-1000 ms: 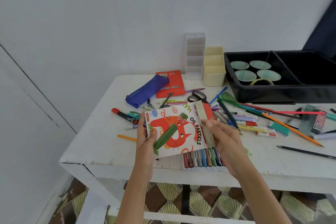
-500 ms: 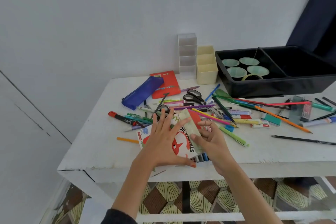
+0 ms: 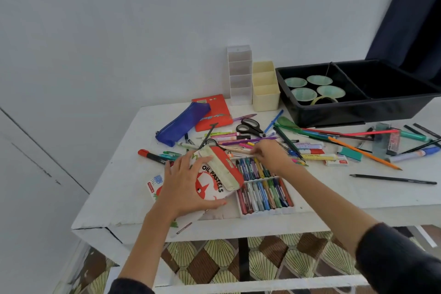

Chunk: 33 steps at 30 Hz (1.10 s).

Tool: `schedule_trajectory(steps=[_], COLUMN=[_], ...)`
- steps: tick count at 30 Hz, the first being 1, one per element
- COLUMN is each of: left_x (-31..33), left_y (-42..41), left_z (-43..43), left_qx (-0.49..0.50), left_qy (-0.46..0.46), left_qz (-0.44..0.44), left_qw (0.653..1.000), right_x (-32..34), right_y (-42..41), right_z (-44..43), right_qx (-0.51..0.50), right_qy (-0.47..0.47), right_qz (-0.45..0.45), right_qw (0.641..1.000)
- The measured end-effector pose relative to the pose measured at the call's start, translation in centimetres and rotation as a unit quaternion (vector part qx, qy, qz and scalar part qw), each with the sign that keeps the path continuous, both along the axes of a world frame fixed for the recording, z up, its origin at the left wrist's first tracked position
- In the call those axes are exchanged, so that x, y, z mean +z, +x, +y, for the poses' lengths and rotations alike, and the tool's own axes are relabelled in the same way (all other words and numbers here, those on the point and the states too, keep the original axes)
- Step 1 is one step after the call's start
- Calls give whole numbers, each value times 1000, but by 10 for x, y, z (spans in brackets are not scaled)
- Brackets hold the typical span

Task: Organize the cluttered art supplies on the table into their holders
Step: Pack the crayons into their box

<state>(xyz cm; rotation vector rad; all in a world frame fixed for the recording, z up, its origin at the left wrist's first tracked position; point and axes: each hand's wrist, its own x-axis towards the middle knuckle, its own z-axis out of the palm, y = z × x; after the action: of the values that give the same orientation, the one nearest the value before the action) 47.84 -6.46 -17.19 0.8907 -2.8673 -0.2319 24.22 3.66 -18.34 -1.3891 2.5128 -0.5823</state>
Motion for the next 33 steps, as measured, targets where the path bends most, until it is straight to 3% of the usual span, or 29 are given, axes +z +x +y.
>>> schedule_trajectory(steps=[3,7,13,19,23,26,28,31,33], left_x=[0,0,6,7,7,5,3,2,3], left_y=[2,3,13,28,31,32,33,33,32], left_z=[-6,-12,-23,-38,-44,-44,-43,-44,-41], left_qx=[2,4,-4,-18,-22,-22,-23,-22,-26], left_qy=[4,8,2,7,25,39,45,52,53], left_qz=[0,0,6,-10,-36,-55,-68,-75,-77], left_qw=[1000,1000,1000,1000,999,997,996,996,995], right_x=[-3,-1,3,18,11,9,14,29,34], right_y=[-2,2,-8,-9,-8,-12,-16,-12,-6], right_z=[-10,-7,9,28,33,31,27,19,12], right_qx=[50,68,-48,-206,-225,-164,-44,196,269], right_qy=[62,74,7,42,82,82,39,93,185], right_qz=[102,170,187,79,25,105,161,81,68], right_qw=[992,980,981,974,971,977,985,973,943])
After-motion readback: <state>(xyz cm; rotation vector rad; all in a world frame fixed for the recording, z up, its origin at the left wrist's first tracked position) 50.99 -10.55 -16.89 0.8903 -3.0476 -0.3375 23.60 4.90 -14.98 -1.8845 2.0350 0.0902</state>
